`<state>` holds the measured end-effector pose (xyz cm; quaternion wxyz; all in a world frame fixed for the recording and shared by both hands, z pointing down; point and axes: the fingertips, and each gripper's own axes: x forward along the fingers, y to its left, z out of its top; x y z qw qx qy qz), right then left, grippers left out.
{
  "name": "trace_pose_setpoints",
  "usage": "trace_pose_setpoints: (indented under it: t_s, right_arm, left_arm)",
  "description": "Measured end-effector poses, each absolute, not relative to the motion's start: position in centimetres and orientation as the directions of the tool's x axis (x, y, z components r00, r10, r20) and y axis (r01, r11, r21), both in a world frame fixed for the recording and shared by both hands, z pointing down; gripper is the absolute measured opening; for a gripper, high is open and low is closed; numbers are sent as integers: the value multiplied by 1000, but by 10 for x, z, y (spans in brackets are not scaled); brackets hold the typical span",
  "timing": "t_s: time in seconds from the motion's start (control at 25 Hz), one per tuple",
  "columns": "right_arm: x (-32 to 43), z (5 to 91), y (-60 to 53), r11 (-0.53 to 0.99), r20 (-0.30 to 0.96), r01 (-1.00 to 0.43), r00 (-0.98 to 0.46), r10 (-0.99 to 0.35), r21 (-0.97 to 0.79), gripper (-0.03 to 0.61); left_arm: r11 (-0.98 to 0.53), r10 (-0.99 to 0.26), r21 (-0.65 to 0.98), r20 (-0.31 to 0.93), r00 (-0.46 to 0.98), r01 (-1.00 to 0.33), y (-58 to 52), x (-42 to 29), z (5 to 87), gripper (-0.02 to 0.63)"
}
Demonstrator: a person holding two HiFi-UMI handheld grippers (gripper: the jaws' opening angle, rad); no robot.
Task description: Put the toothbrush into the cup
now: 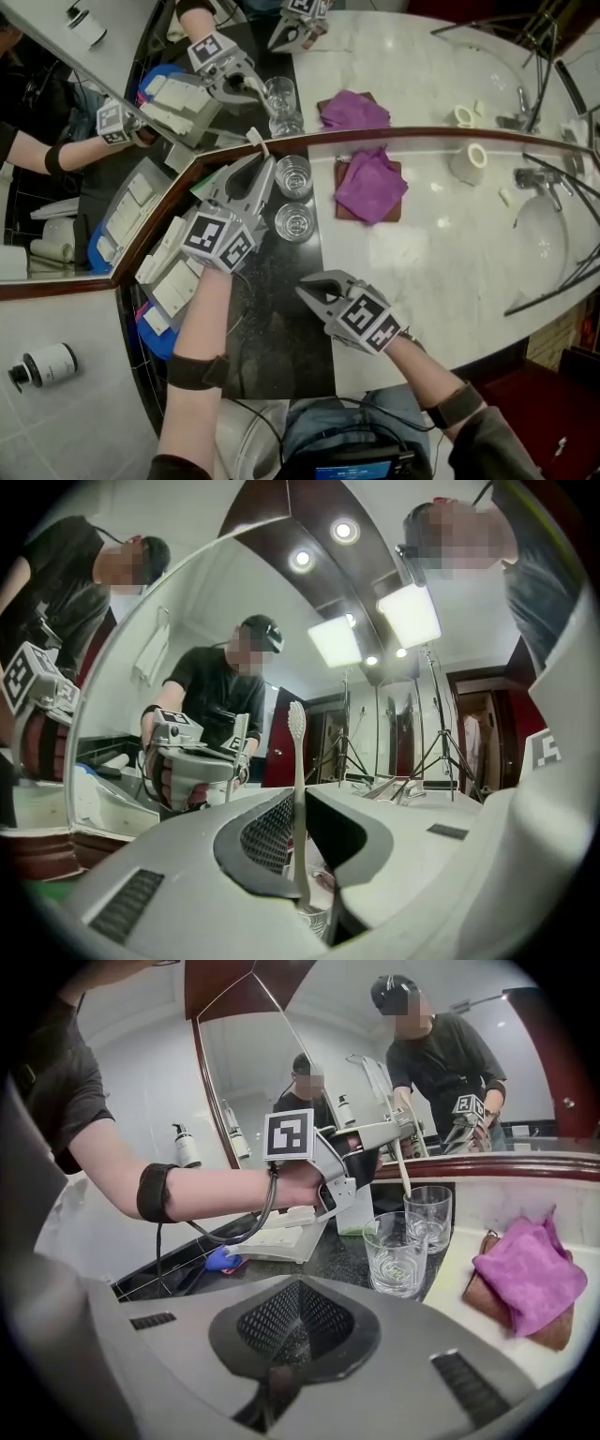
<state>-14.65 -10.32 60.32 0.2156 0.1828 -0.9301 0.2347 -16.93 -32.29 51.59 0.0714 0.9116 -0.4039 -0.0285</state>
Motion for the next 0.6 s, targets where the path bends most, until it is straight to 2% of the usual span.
trace_pose_setpoints:
  t_s: [0.6]
  right_arm:
    - [-144, 620, -100, 798, 482, -457, -841, -244, -393, 17]
  left_arm:
    - [-687, -706, 164, 83, 704, -708, -330, -166, 560, 46]
